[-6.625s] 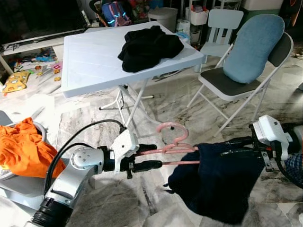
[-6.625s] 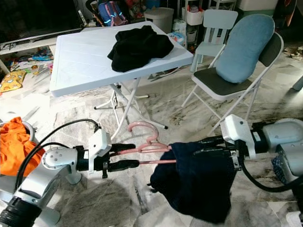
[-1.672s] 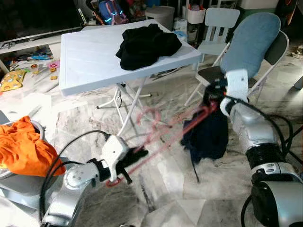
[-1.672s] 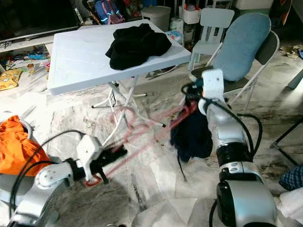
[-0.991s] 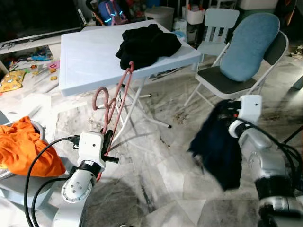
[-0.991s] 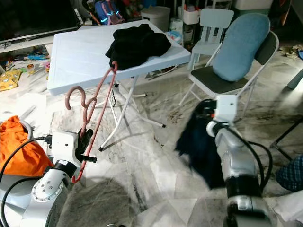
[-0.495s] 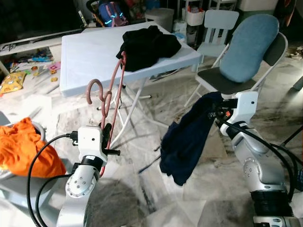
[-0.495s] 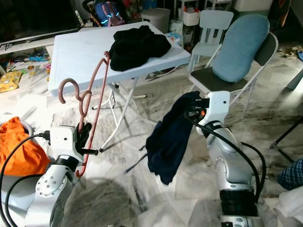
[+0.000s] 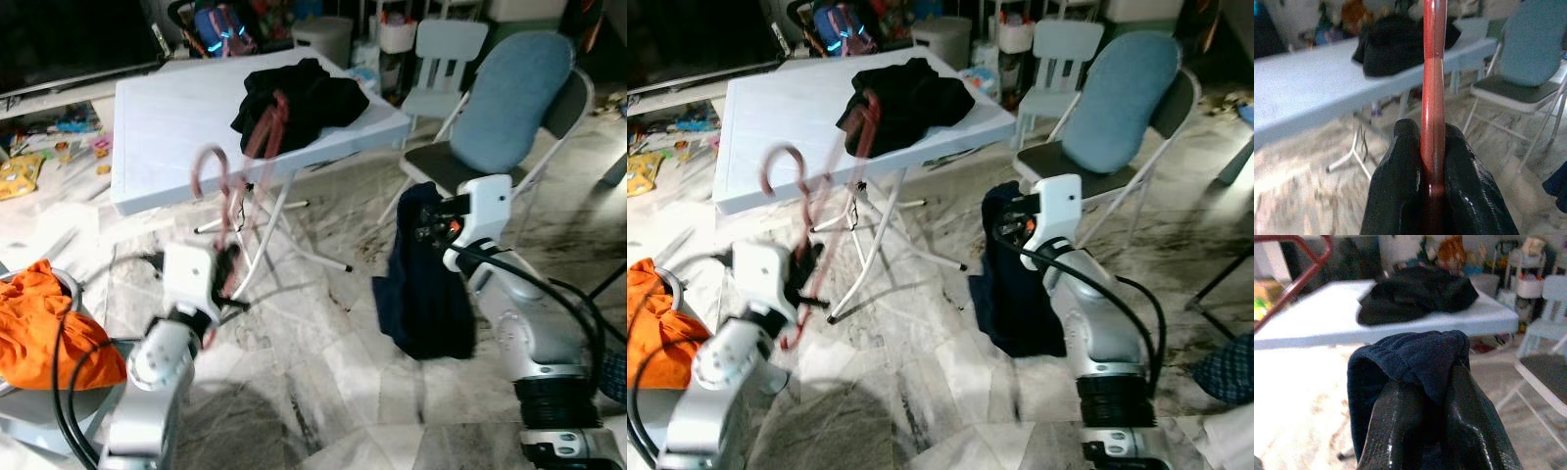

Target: Hang hanger

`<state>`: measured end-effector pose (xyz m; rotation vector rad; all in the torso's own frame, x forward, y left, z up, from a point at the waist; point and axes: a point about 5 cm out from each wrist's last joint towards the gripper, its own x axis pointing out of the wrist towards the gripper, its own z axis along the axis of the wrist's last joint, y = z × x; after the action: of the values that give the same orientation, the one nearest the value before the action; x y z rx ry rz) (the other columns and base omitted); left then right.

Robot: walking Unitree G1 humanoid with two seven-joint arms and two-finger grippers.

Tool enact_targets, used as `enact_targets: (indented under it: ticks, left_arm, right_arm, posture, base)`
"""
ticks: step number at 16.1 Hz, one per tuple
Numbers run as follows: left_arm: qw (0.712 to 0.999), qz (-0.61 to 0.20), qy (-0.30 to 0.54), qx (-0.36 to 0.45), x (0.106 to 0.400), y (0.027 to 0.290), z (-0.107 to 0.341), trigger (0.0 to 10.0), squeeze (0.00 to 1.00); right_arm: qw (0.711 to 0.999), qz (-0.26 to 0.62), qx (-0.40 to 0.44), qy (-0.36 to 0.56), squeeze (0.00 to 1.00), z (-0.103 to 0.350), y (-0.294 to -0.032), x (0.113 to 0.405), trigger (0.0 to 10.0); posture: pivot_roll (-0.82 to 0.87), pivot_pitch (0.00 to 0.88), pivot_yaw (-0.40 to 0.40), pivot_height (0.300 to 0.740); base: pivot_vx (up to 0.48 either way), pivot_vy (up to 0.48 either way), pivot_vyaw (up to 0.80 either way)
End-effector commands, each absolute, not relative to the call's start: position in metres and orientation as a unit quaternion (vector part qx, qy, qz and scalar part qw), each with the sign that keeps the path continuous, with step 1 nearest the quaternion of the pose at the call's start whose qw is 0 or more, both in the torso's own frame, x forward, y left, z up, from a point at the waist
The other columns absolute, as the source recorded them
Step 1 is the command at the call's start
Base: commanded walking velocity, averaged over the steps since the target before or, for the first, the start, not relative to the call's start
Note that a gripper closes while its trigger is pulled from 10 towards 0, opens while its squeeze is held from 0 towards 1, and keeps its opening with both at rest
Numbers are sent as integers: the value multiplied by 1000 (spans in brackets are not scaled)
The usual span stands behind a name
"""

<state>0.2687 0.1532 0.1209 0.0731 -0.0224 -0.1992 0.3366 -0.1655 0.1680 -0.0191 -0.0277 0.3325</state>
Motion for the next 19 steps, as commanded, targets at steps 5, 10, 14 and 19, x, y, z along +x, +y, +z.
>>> enact_targets:
  ticks: [5, 10, 14, 19]
  left_arm:
    - [998, 25, -44, 29, 268, 180, 124, 10000, 0]
    - [995, 85, -45, 34, 261, 198, 117, 10000, 0]
    - [995, 88, -48, 27, 256, 190, 114, 10000, 0]
    - [994, 109, -20, 6, 240, 185, 97, 10000, 0]
  right_arm:
    - [989, 145, -6, -5, 0, 146, -156, 333, 10000]
    - [994, 104, -2, 37, 0, 118, -171, 324, 10000]
    - [994, 105, 7, 30, 0, 123, -169, 334, 10000]
    - [994, 105, 21, 27, 0, 116, -163, 326, 10000]
  posture:
    - [34, 0, 10, 740]
    - [48, 0, -28, 740]
    - [70, 0, -58, 740]
    - [58, 0, -65, 740]
  base:
    - [329, 0, 0]
    - [345, 0, 0]
    - [352, 63, 0]
    - [324, 354, 318]
